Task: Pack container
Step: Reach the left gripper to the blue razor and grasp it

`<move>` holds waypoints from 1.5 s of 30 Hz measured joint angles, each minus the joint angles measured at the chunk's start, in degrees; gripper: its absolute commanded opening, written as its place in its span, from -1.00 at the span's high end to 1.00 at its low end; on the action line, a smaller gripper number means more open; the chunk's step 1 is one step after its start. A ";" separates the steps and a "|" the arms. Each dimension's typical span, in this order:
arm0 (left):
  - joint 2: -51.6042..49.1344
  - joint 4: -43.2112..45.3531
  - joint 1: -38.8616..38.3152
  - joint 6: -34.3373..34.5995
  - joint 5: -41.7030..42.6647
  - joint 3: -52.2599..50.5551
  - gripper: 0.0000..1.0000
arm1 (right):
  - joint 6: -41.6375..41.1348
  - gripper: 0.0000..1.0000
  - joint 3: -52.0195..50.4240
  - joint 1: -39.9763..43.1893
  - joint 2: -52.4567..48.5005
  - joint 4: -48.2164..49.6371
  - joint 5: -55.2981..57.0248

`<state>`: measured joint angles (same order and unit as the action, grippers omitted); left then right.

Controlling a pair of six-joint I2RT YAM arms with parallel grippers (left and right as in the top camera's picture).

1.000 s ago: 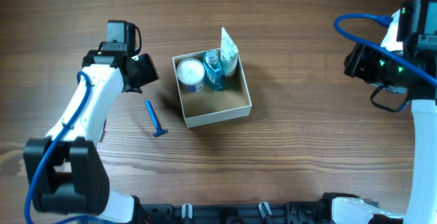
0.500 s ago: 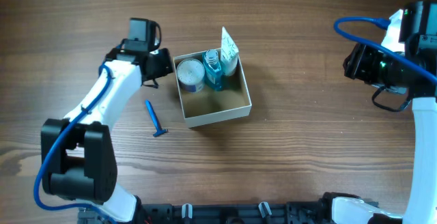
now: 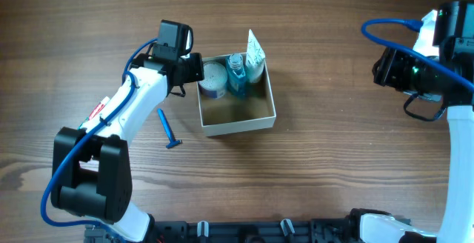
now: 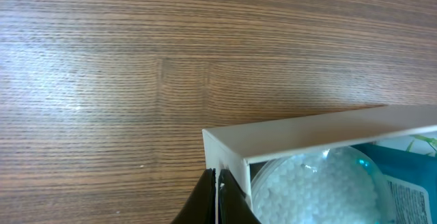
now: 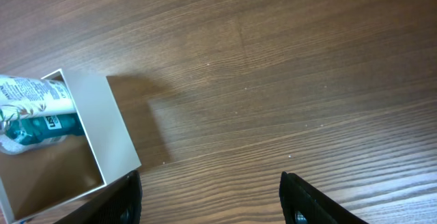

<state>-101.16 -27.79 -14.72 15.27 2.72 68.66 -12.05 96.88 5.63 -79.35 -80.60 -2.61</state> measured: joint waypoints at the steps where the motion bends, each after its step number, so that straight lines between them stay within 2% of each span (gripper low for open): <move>1: 0.00 0.02 -0.02 -0.28 0.22 0.00 0.92 | 0.00 -0.30 0.00 0.00 0.00 0.00 0.00; 11: 0.00 1.22 -0.02 -4.74 2.67 0.00 0.92 | 0.00 -0.30 0.00 0.00 0.00 0.07 0.00; 12: 0.00 1.27 -0.02 -5.16 2.78 0.00 0.87 | 0.00 -0.31 0.00 0.00 0.00 0.09 0.00; 13: 0.00 1.29 -0.02 -5.40 2.86 0.00 0.73 | 0.00 -0.31 0.00 0.00 0.00 0.22 0.00; 14: 0.00 1.27 -0.02 -5.62 2.91 0.00 0.37 | 0.00 -0.32 0.00 0.02 0.00 0.52 0.00; 15: 0.00 1.27 0.00 -5.68 2.75 0.00 0.11 | 0.00 -0.36 0.00 0.17 0.00 0.83 0.00; 16: 0.00 1.25 -0.02 -6.16 2.71 0.00 0.08 | 0.00 -0.38 0.00 0.52 0.00 1.09 -0.15; 18: 0.00 1.14 0.09 -6.32 3.08 0.00 -0.64 | -0.02 -0.45 0.00 2.21 0.00 1.20 -0.52; 21: 0.39 -0.96 0.72 -6.84 3.34 0.00 -0.96 | 0.00 -0.50 0.00 6.10 -0.04 1.25 -1.05; 27: 7.45 -13.84 7.32 -4.63 1.86 0.79 -0.99 | 0.20 -0.50 0.00 8.57 -0.72 1.31 -1.07; 30: 14.27 -26.43 12.39 1.20 1.03 1.77 -1.00 | 0.39 -0.50 -0.02 8.57 -1.55 1.33 -1.49; 33: 15.78 -35.74 12.33 6.62 1.03 1.92 -1.00 | 0.44 -0.50 -0.02 8.57 -1.77 1.36 -1.73; 37: 15.63 -36.24 11.10 11.80 1.01 -0.79 -0.99 | 0.66 -0.50 -0.02 8.57 -1.77 1.33 -2.49; 40: 15.37 -33.05 10.91 15.28 1.05 -5.05 -1.00 | 0.70 -0.51 0.00 8.57 -1.77 1.31 -2.56; 45: 12.28 -27.98 10.91 17.18 1.68 -8.74 -0.99 | 0.85 -0.50 0.00 8.57 -1.77 1.20 -2.78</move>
<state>-88.88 -55.77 -3.81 32.45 4.40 59.92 -11.20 96.88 14.20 -81.12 -79.40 -5.39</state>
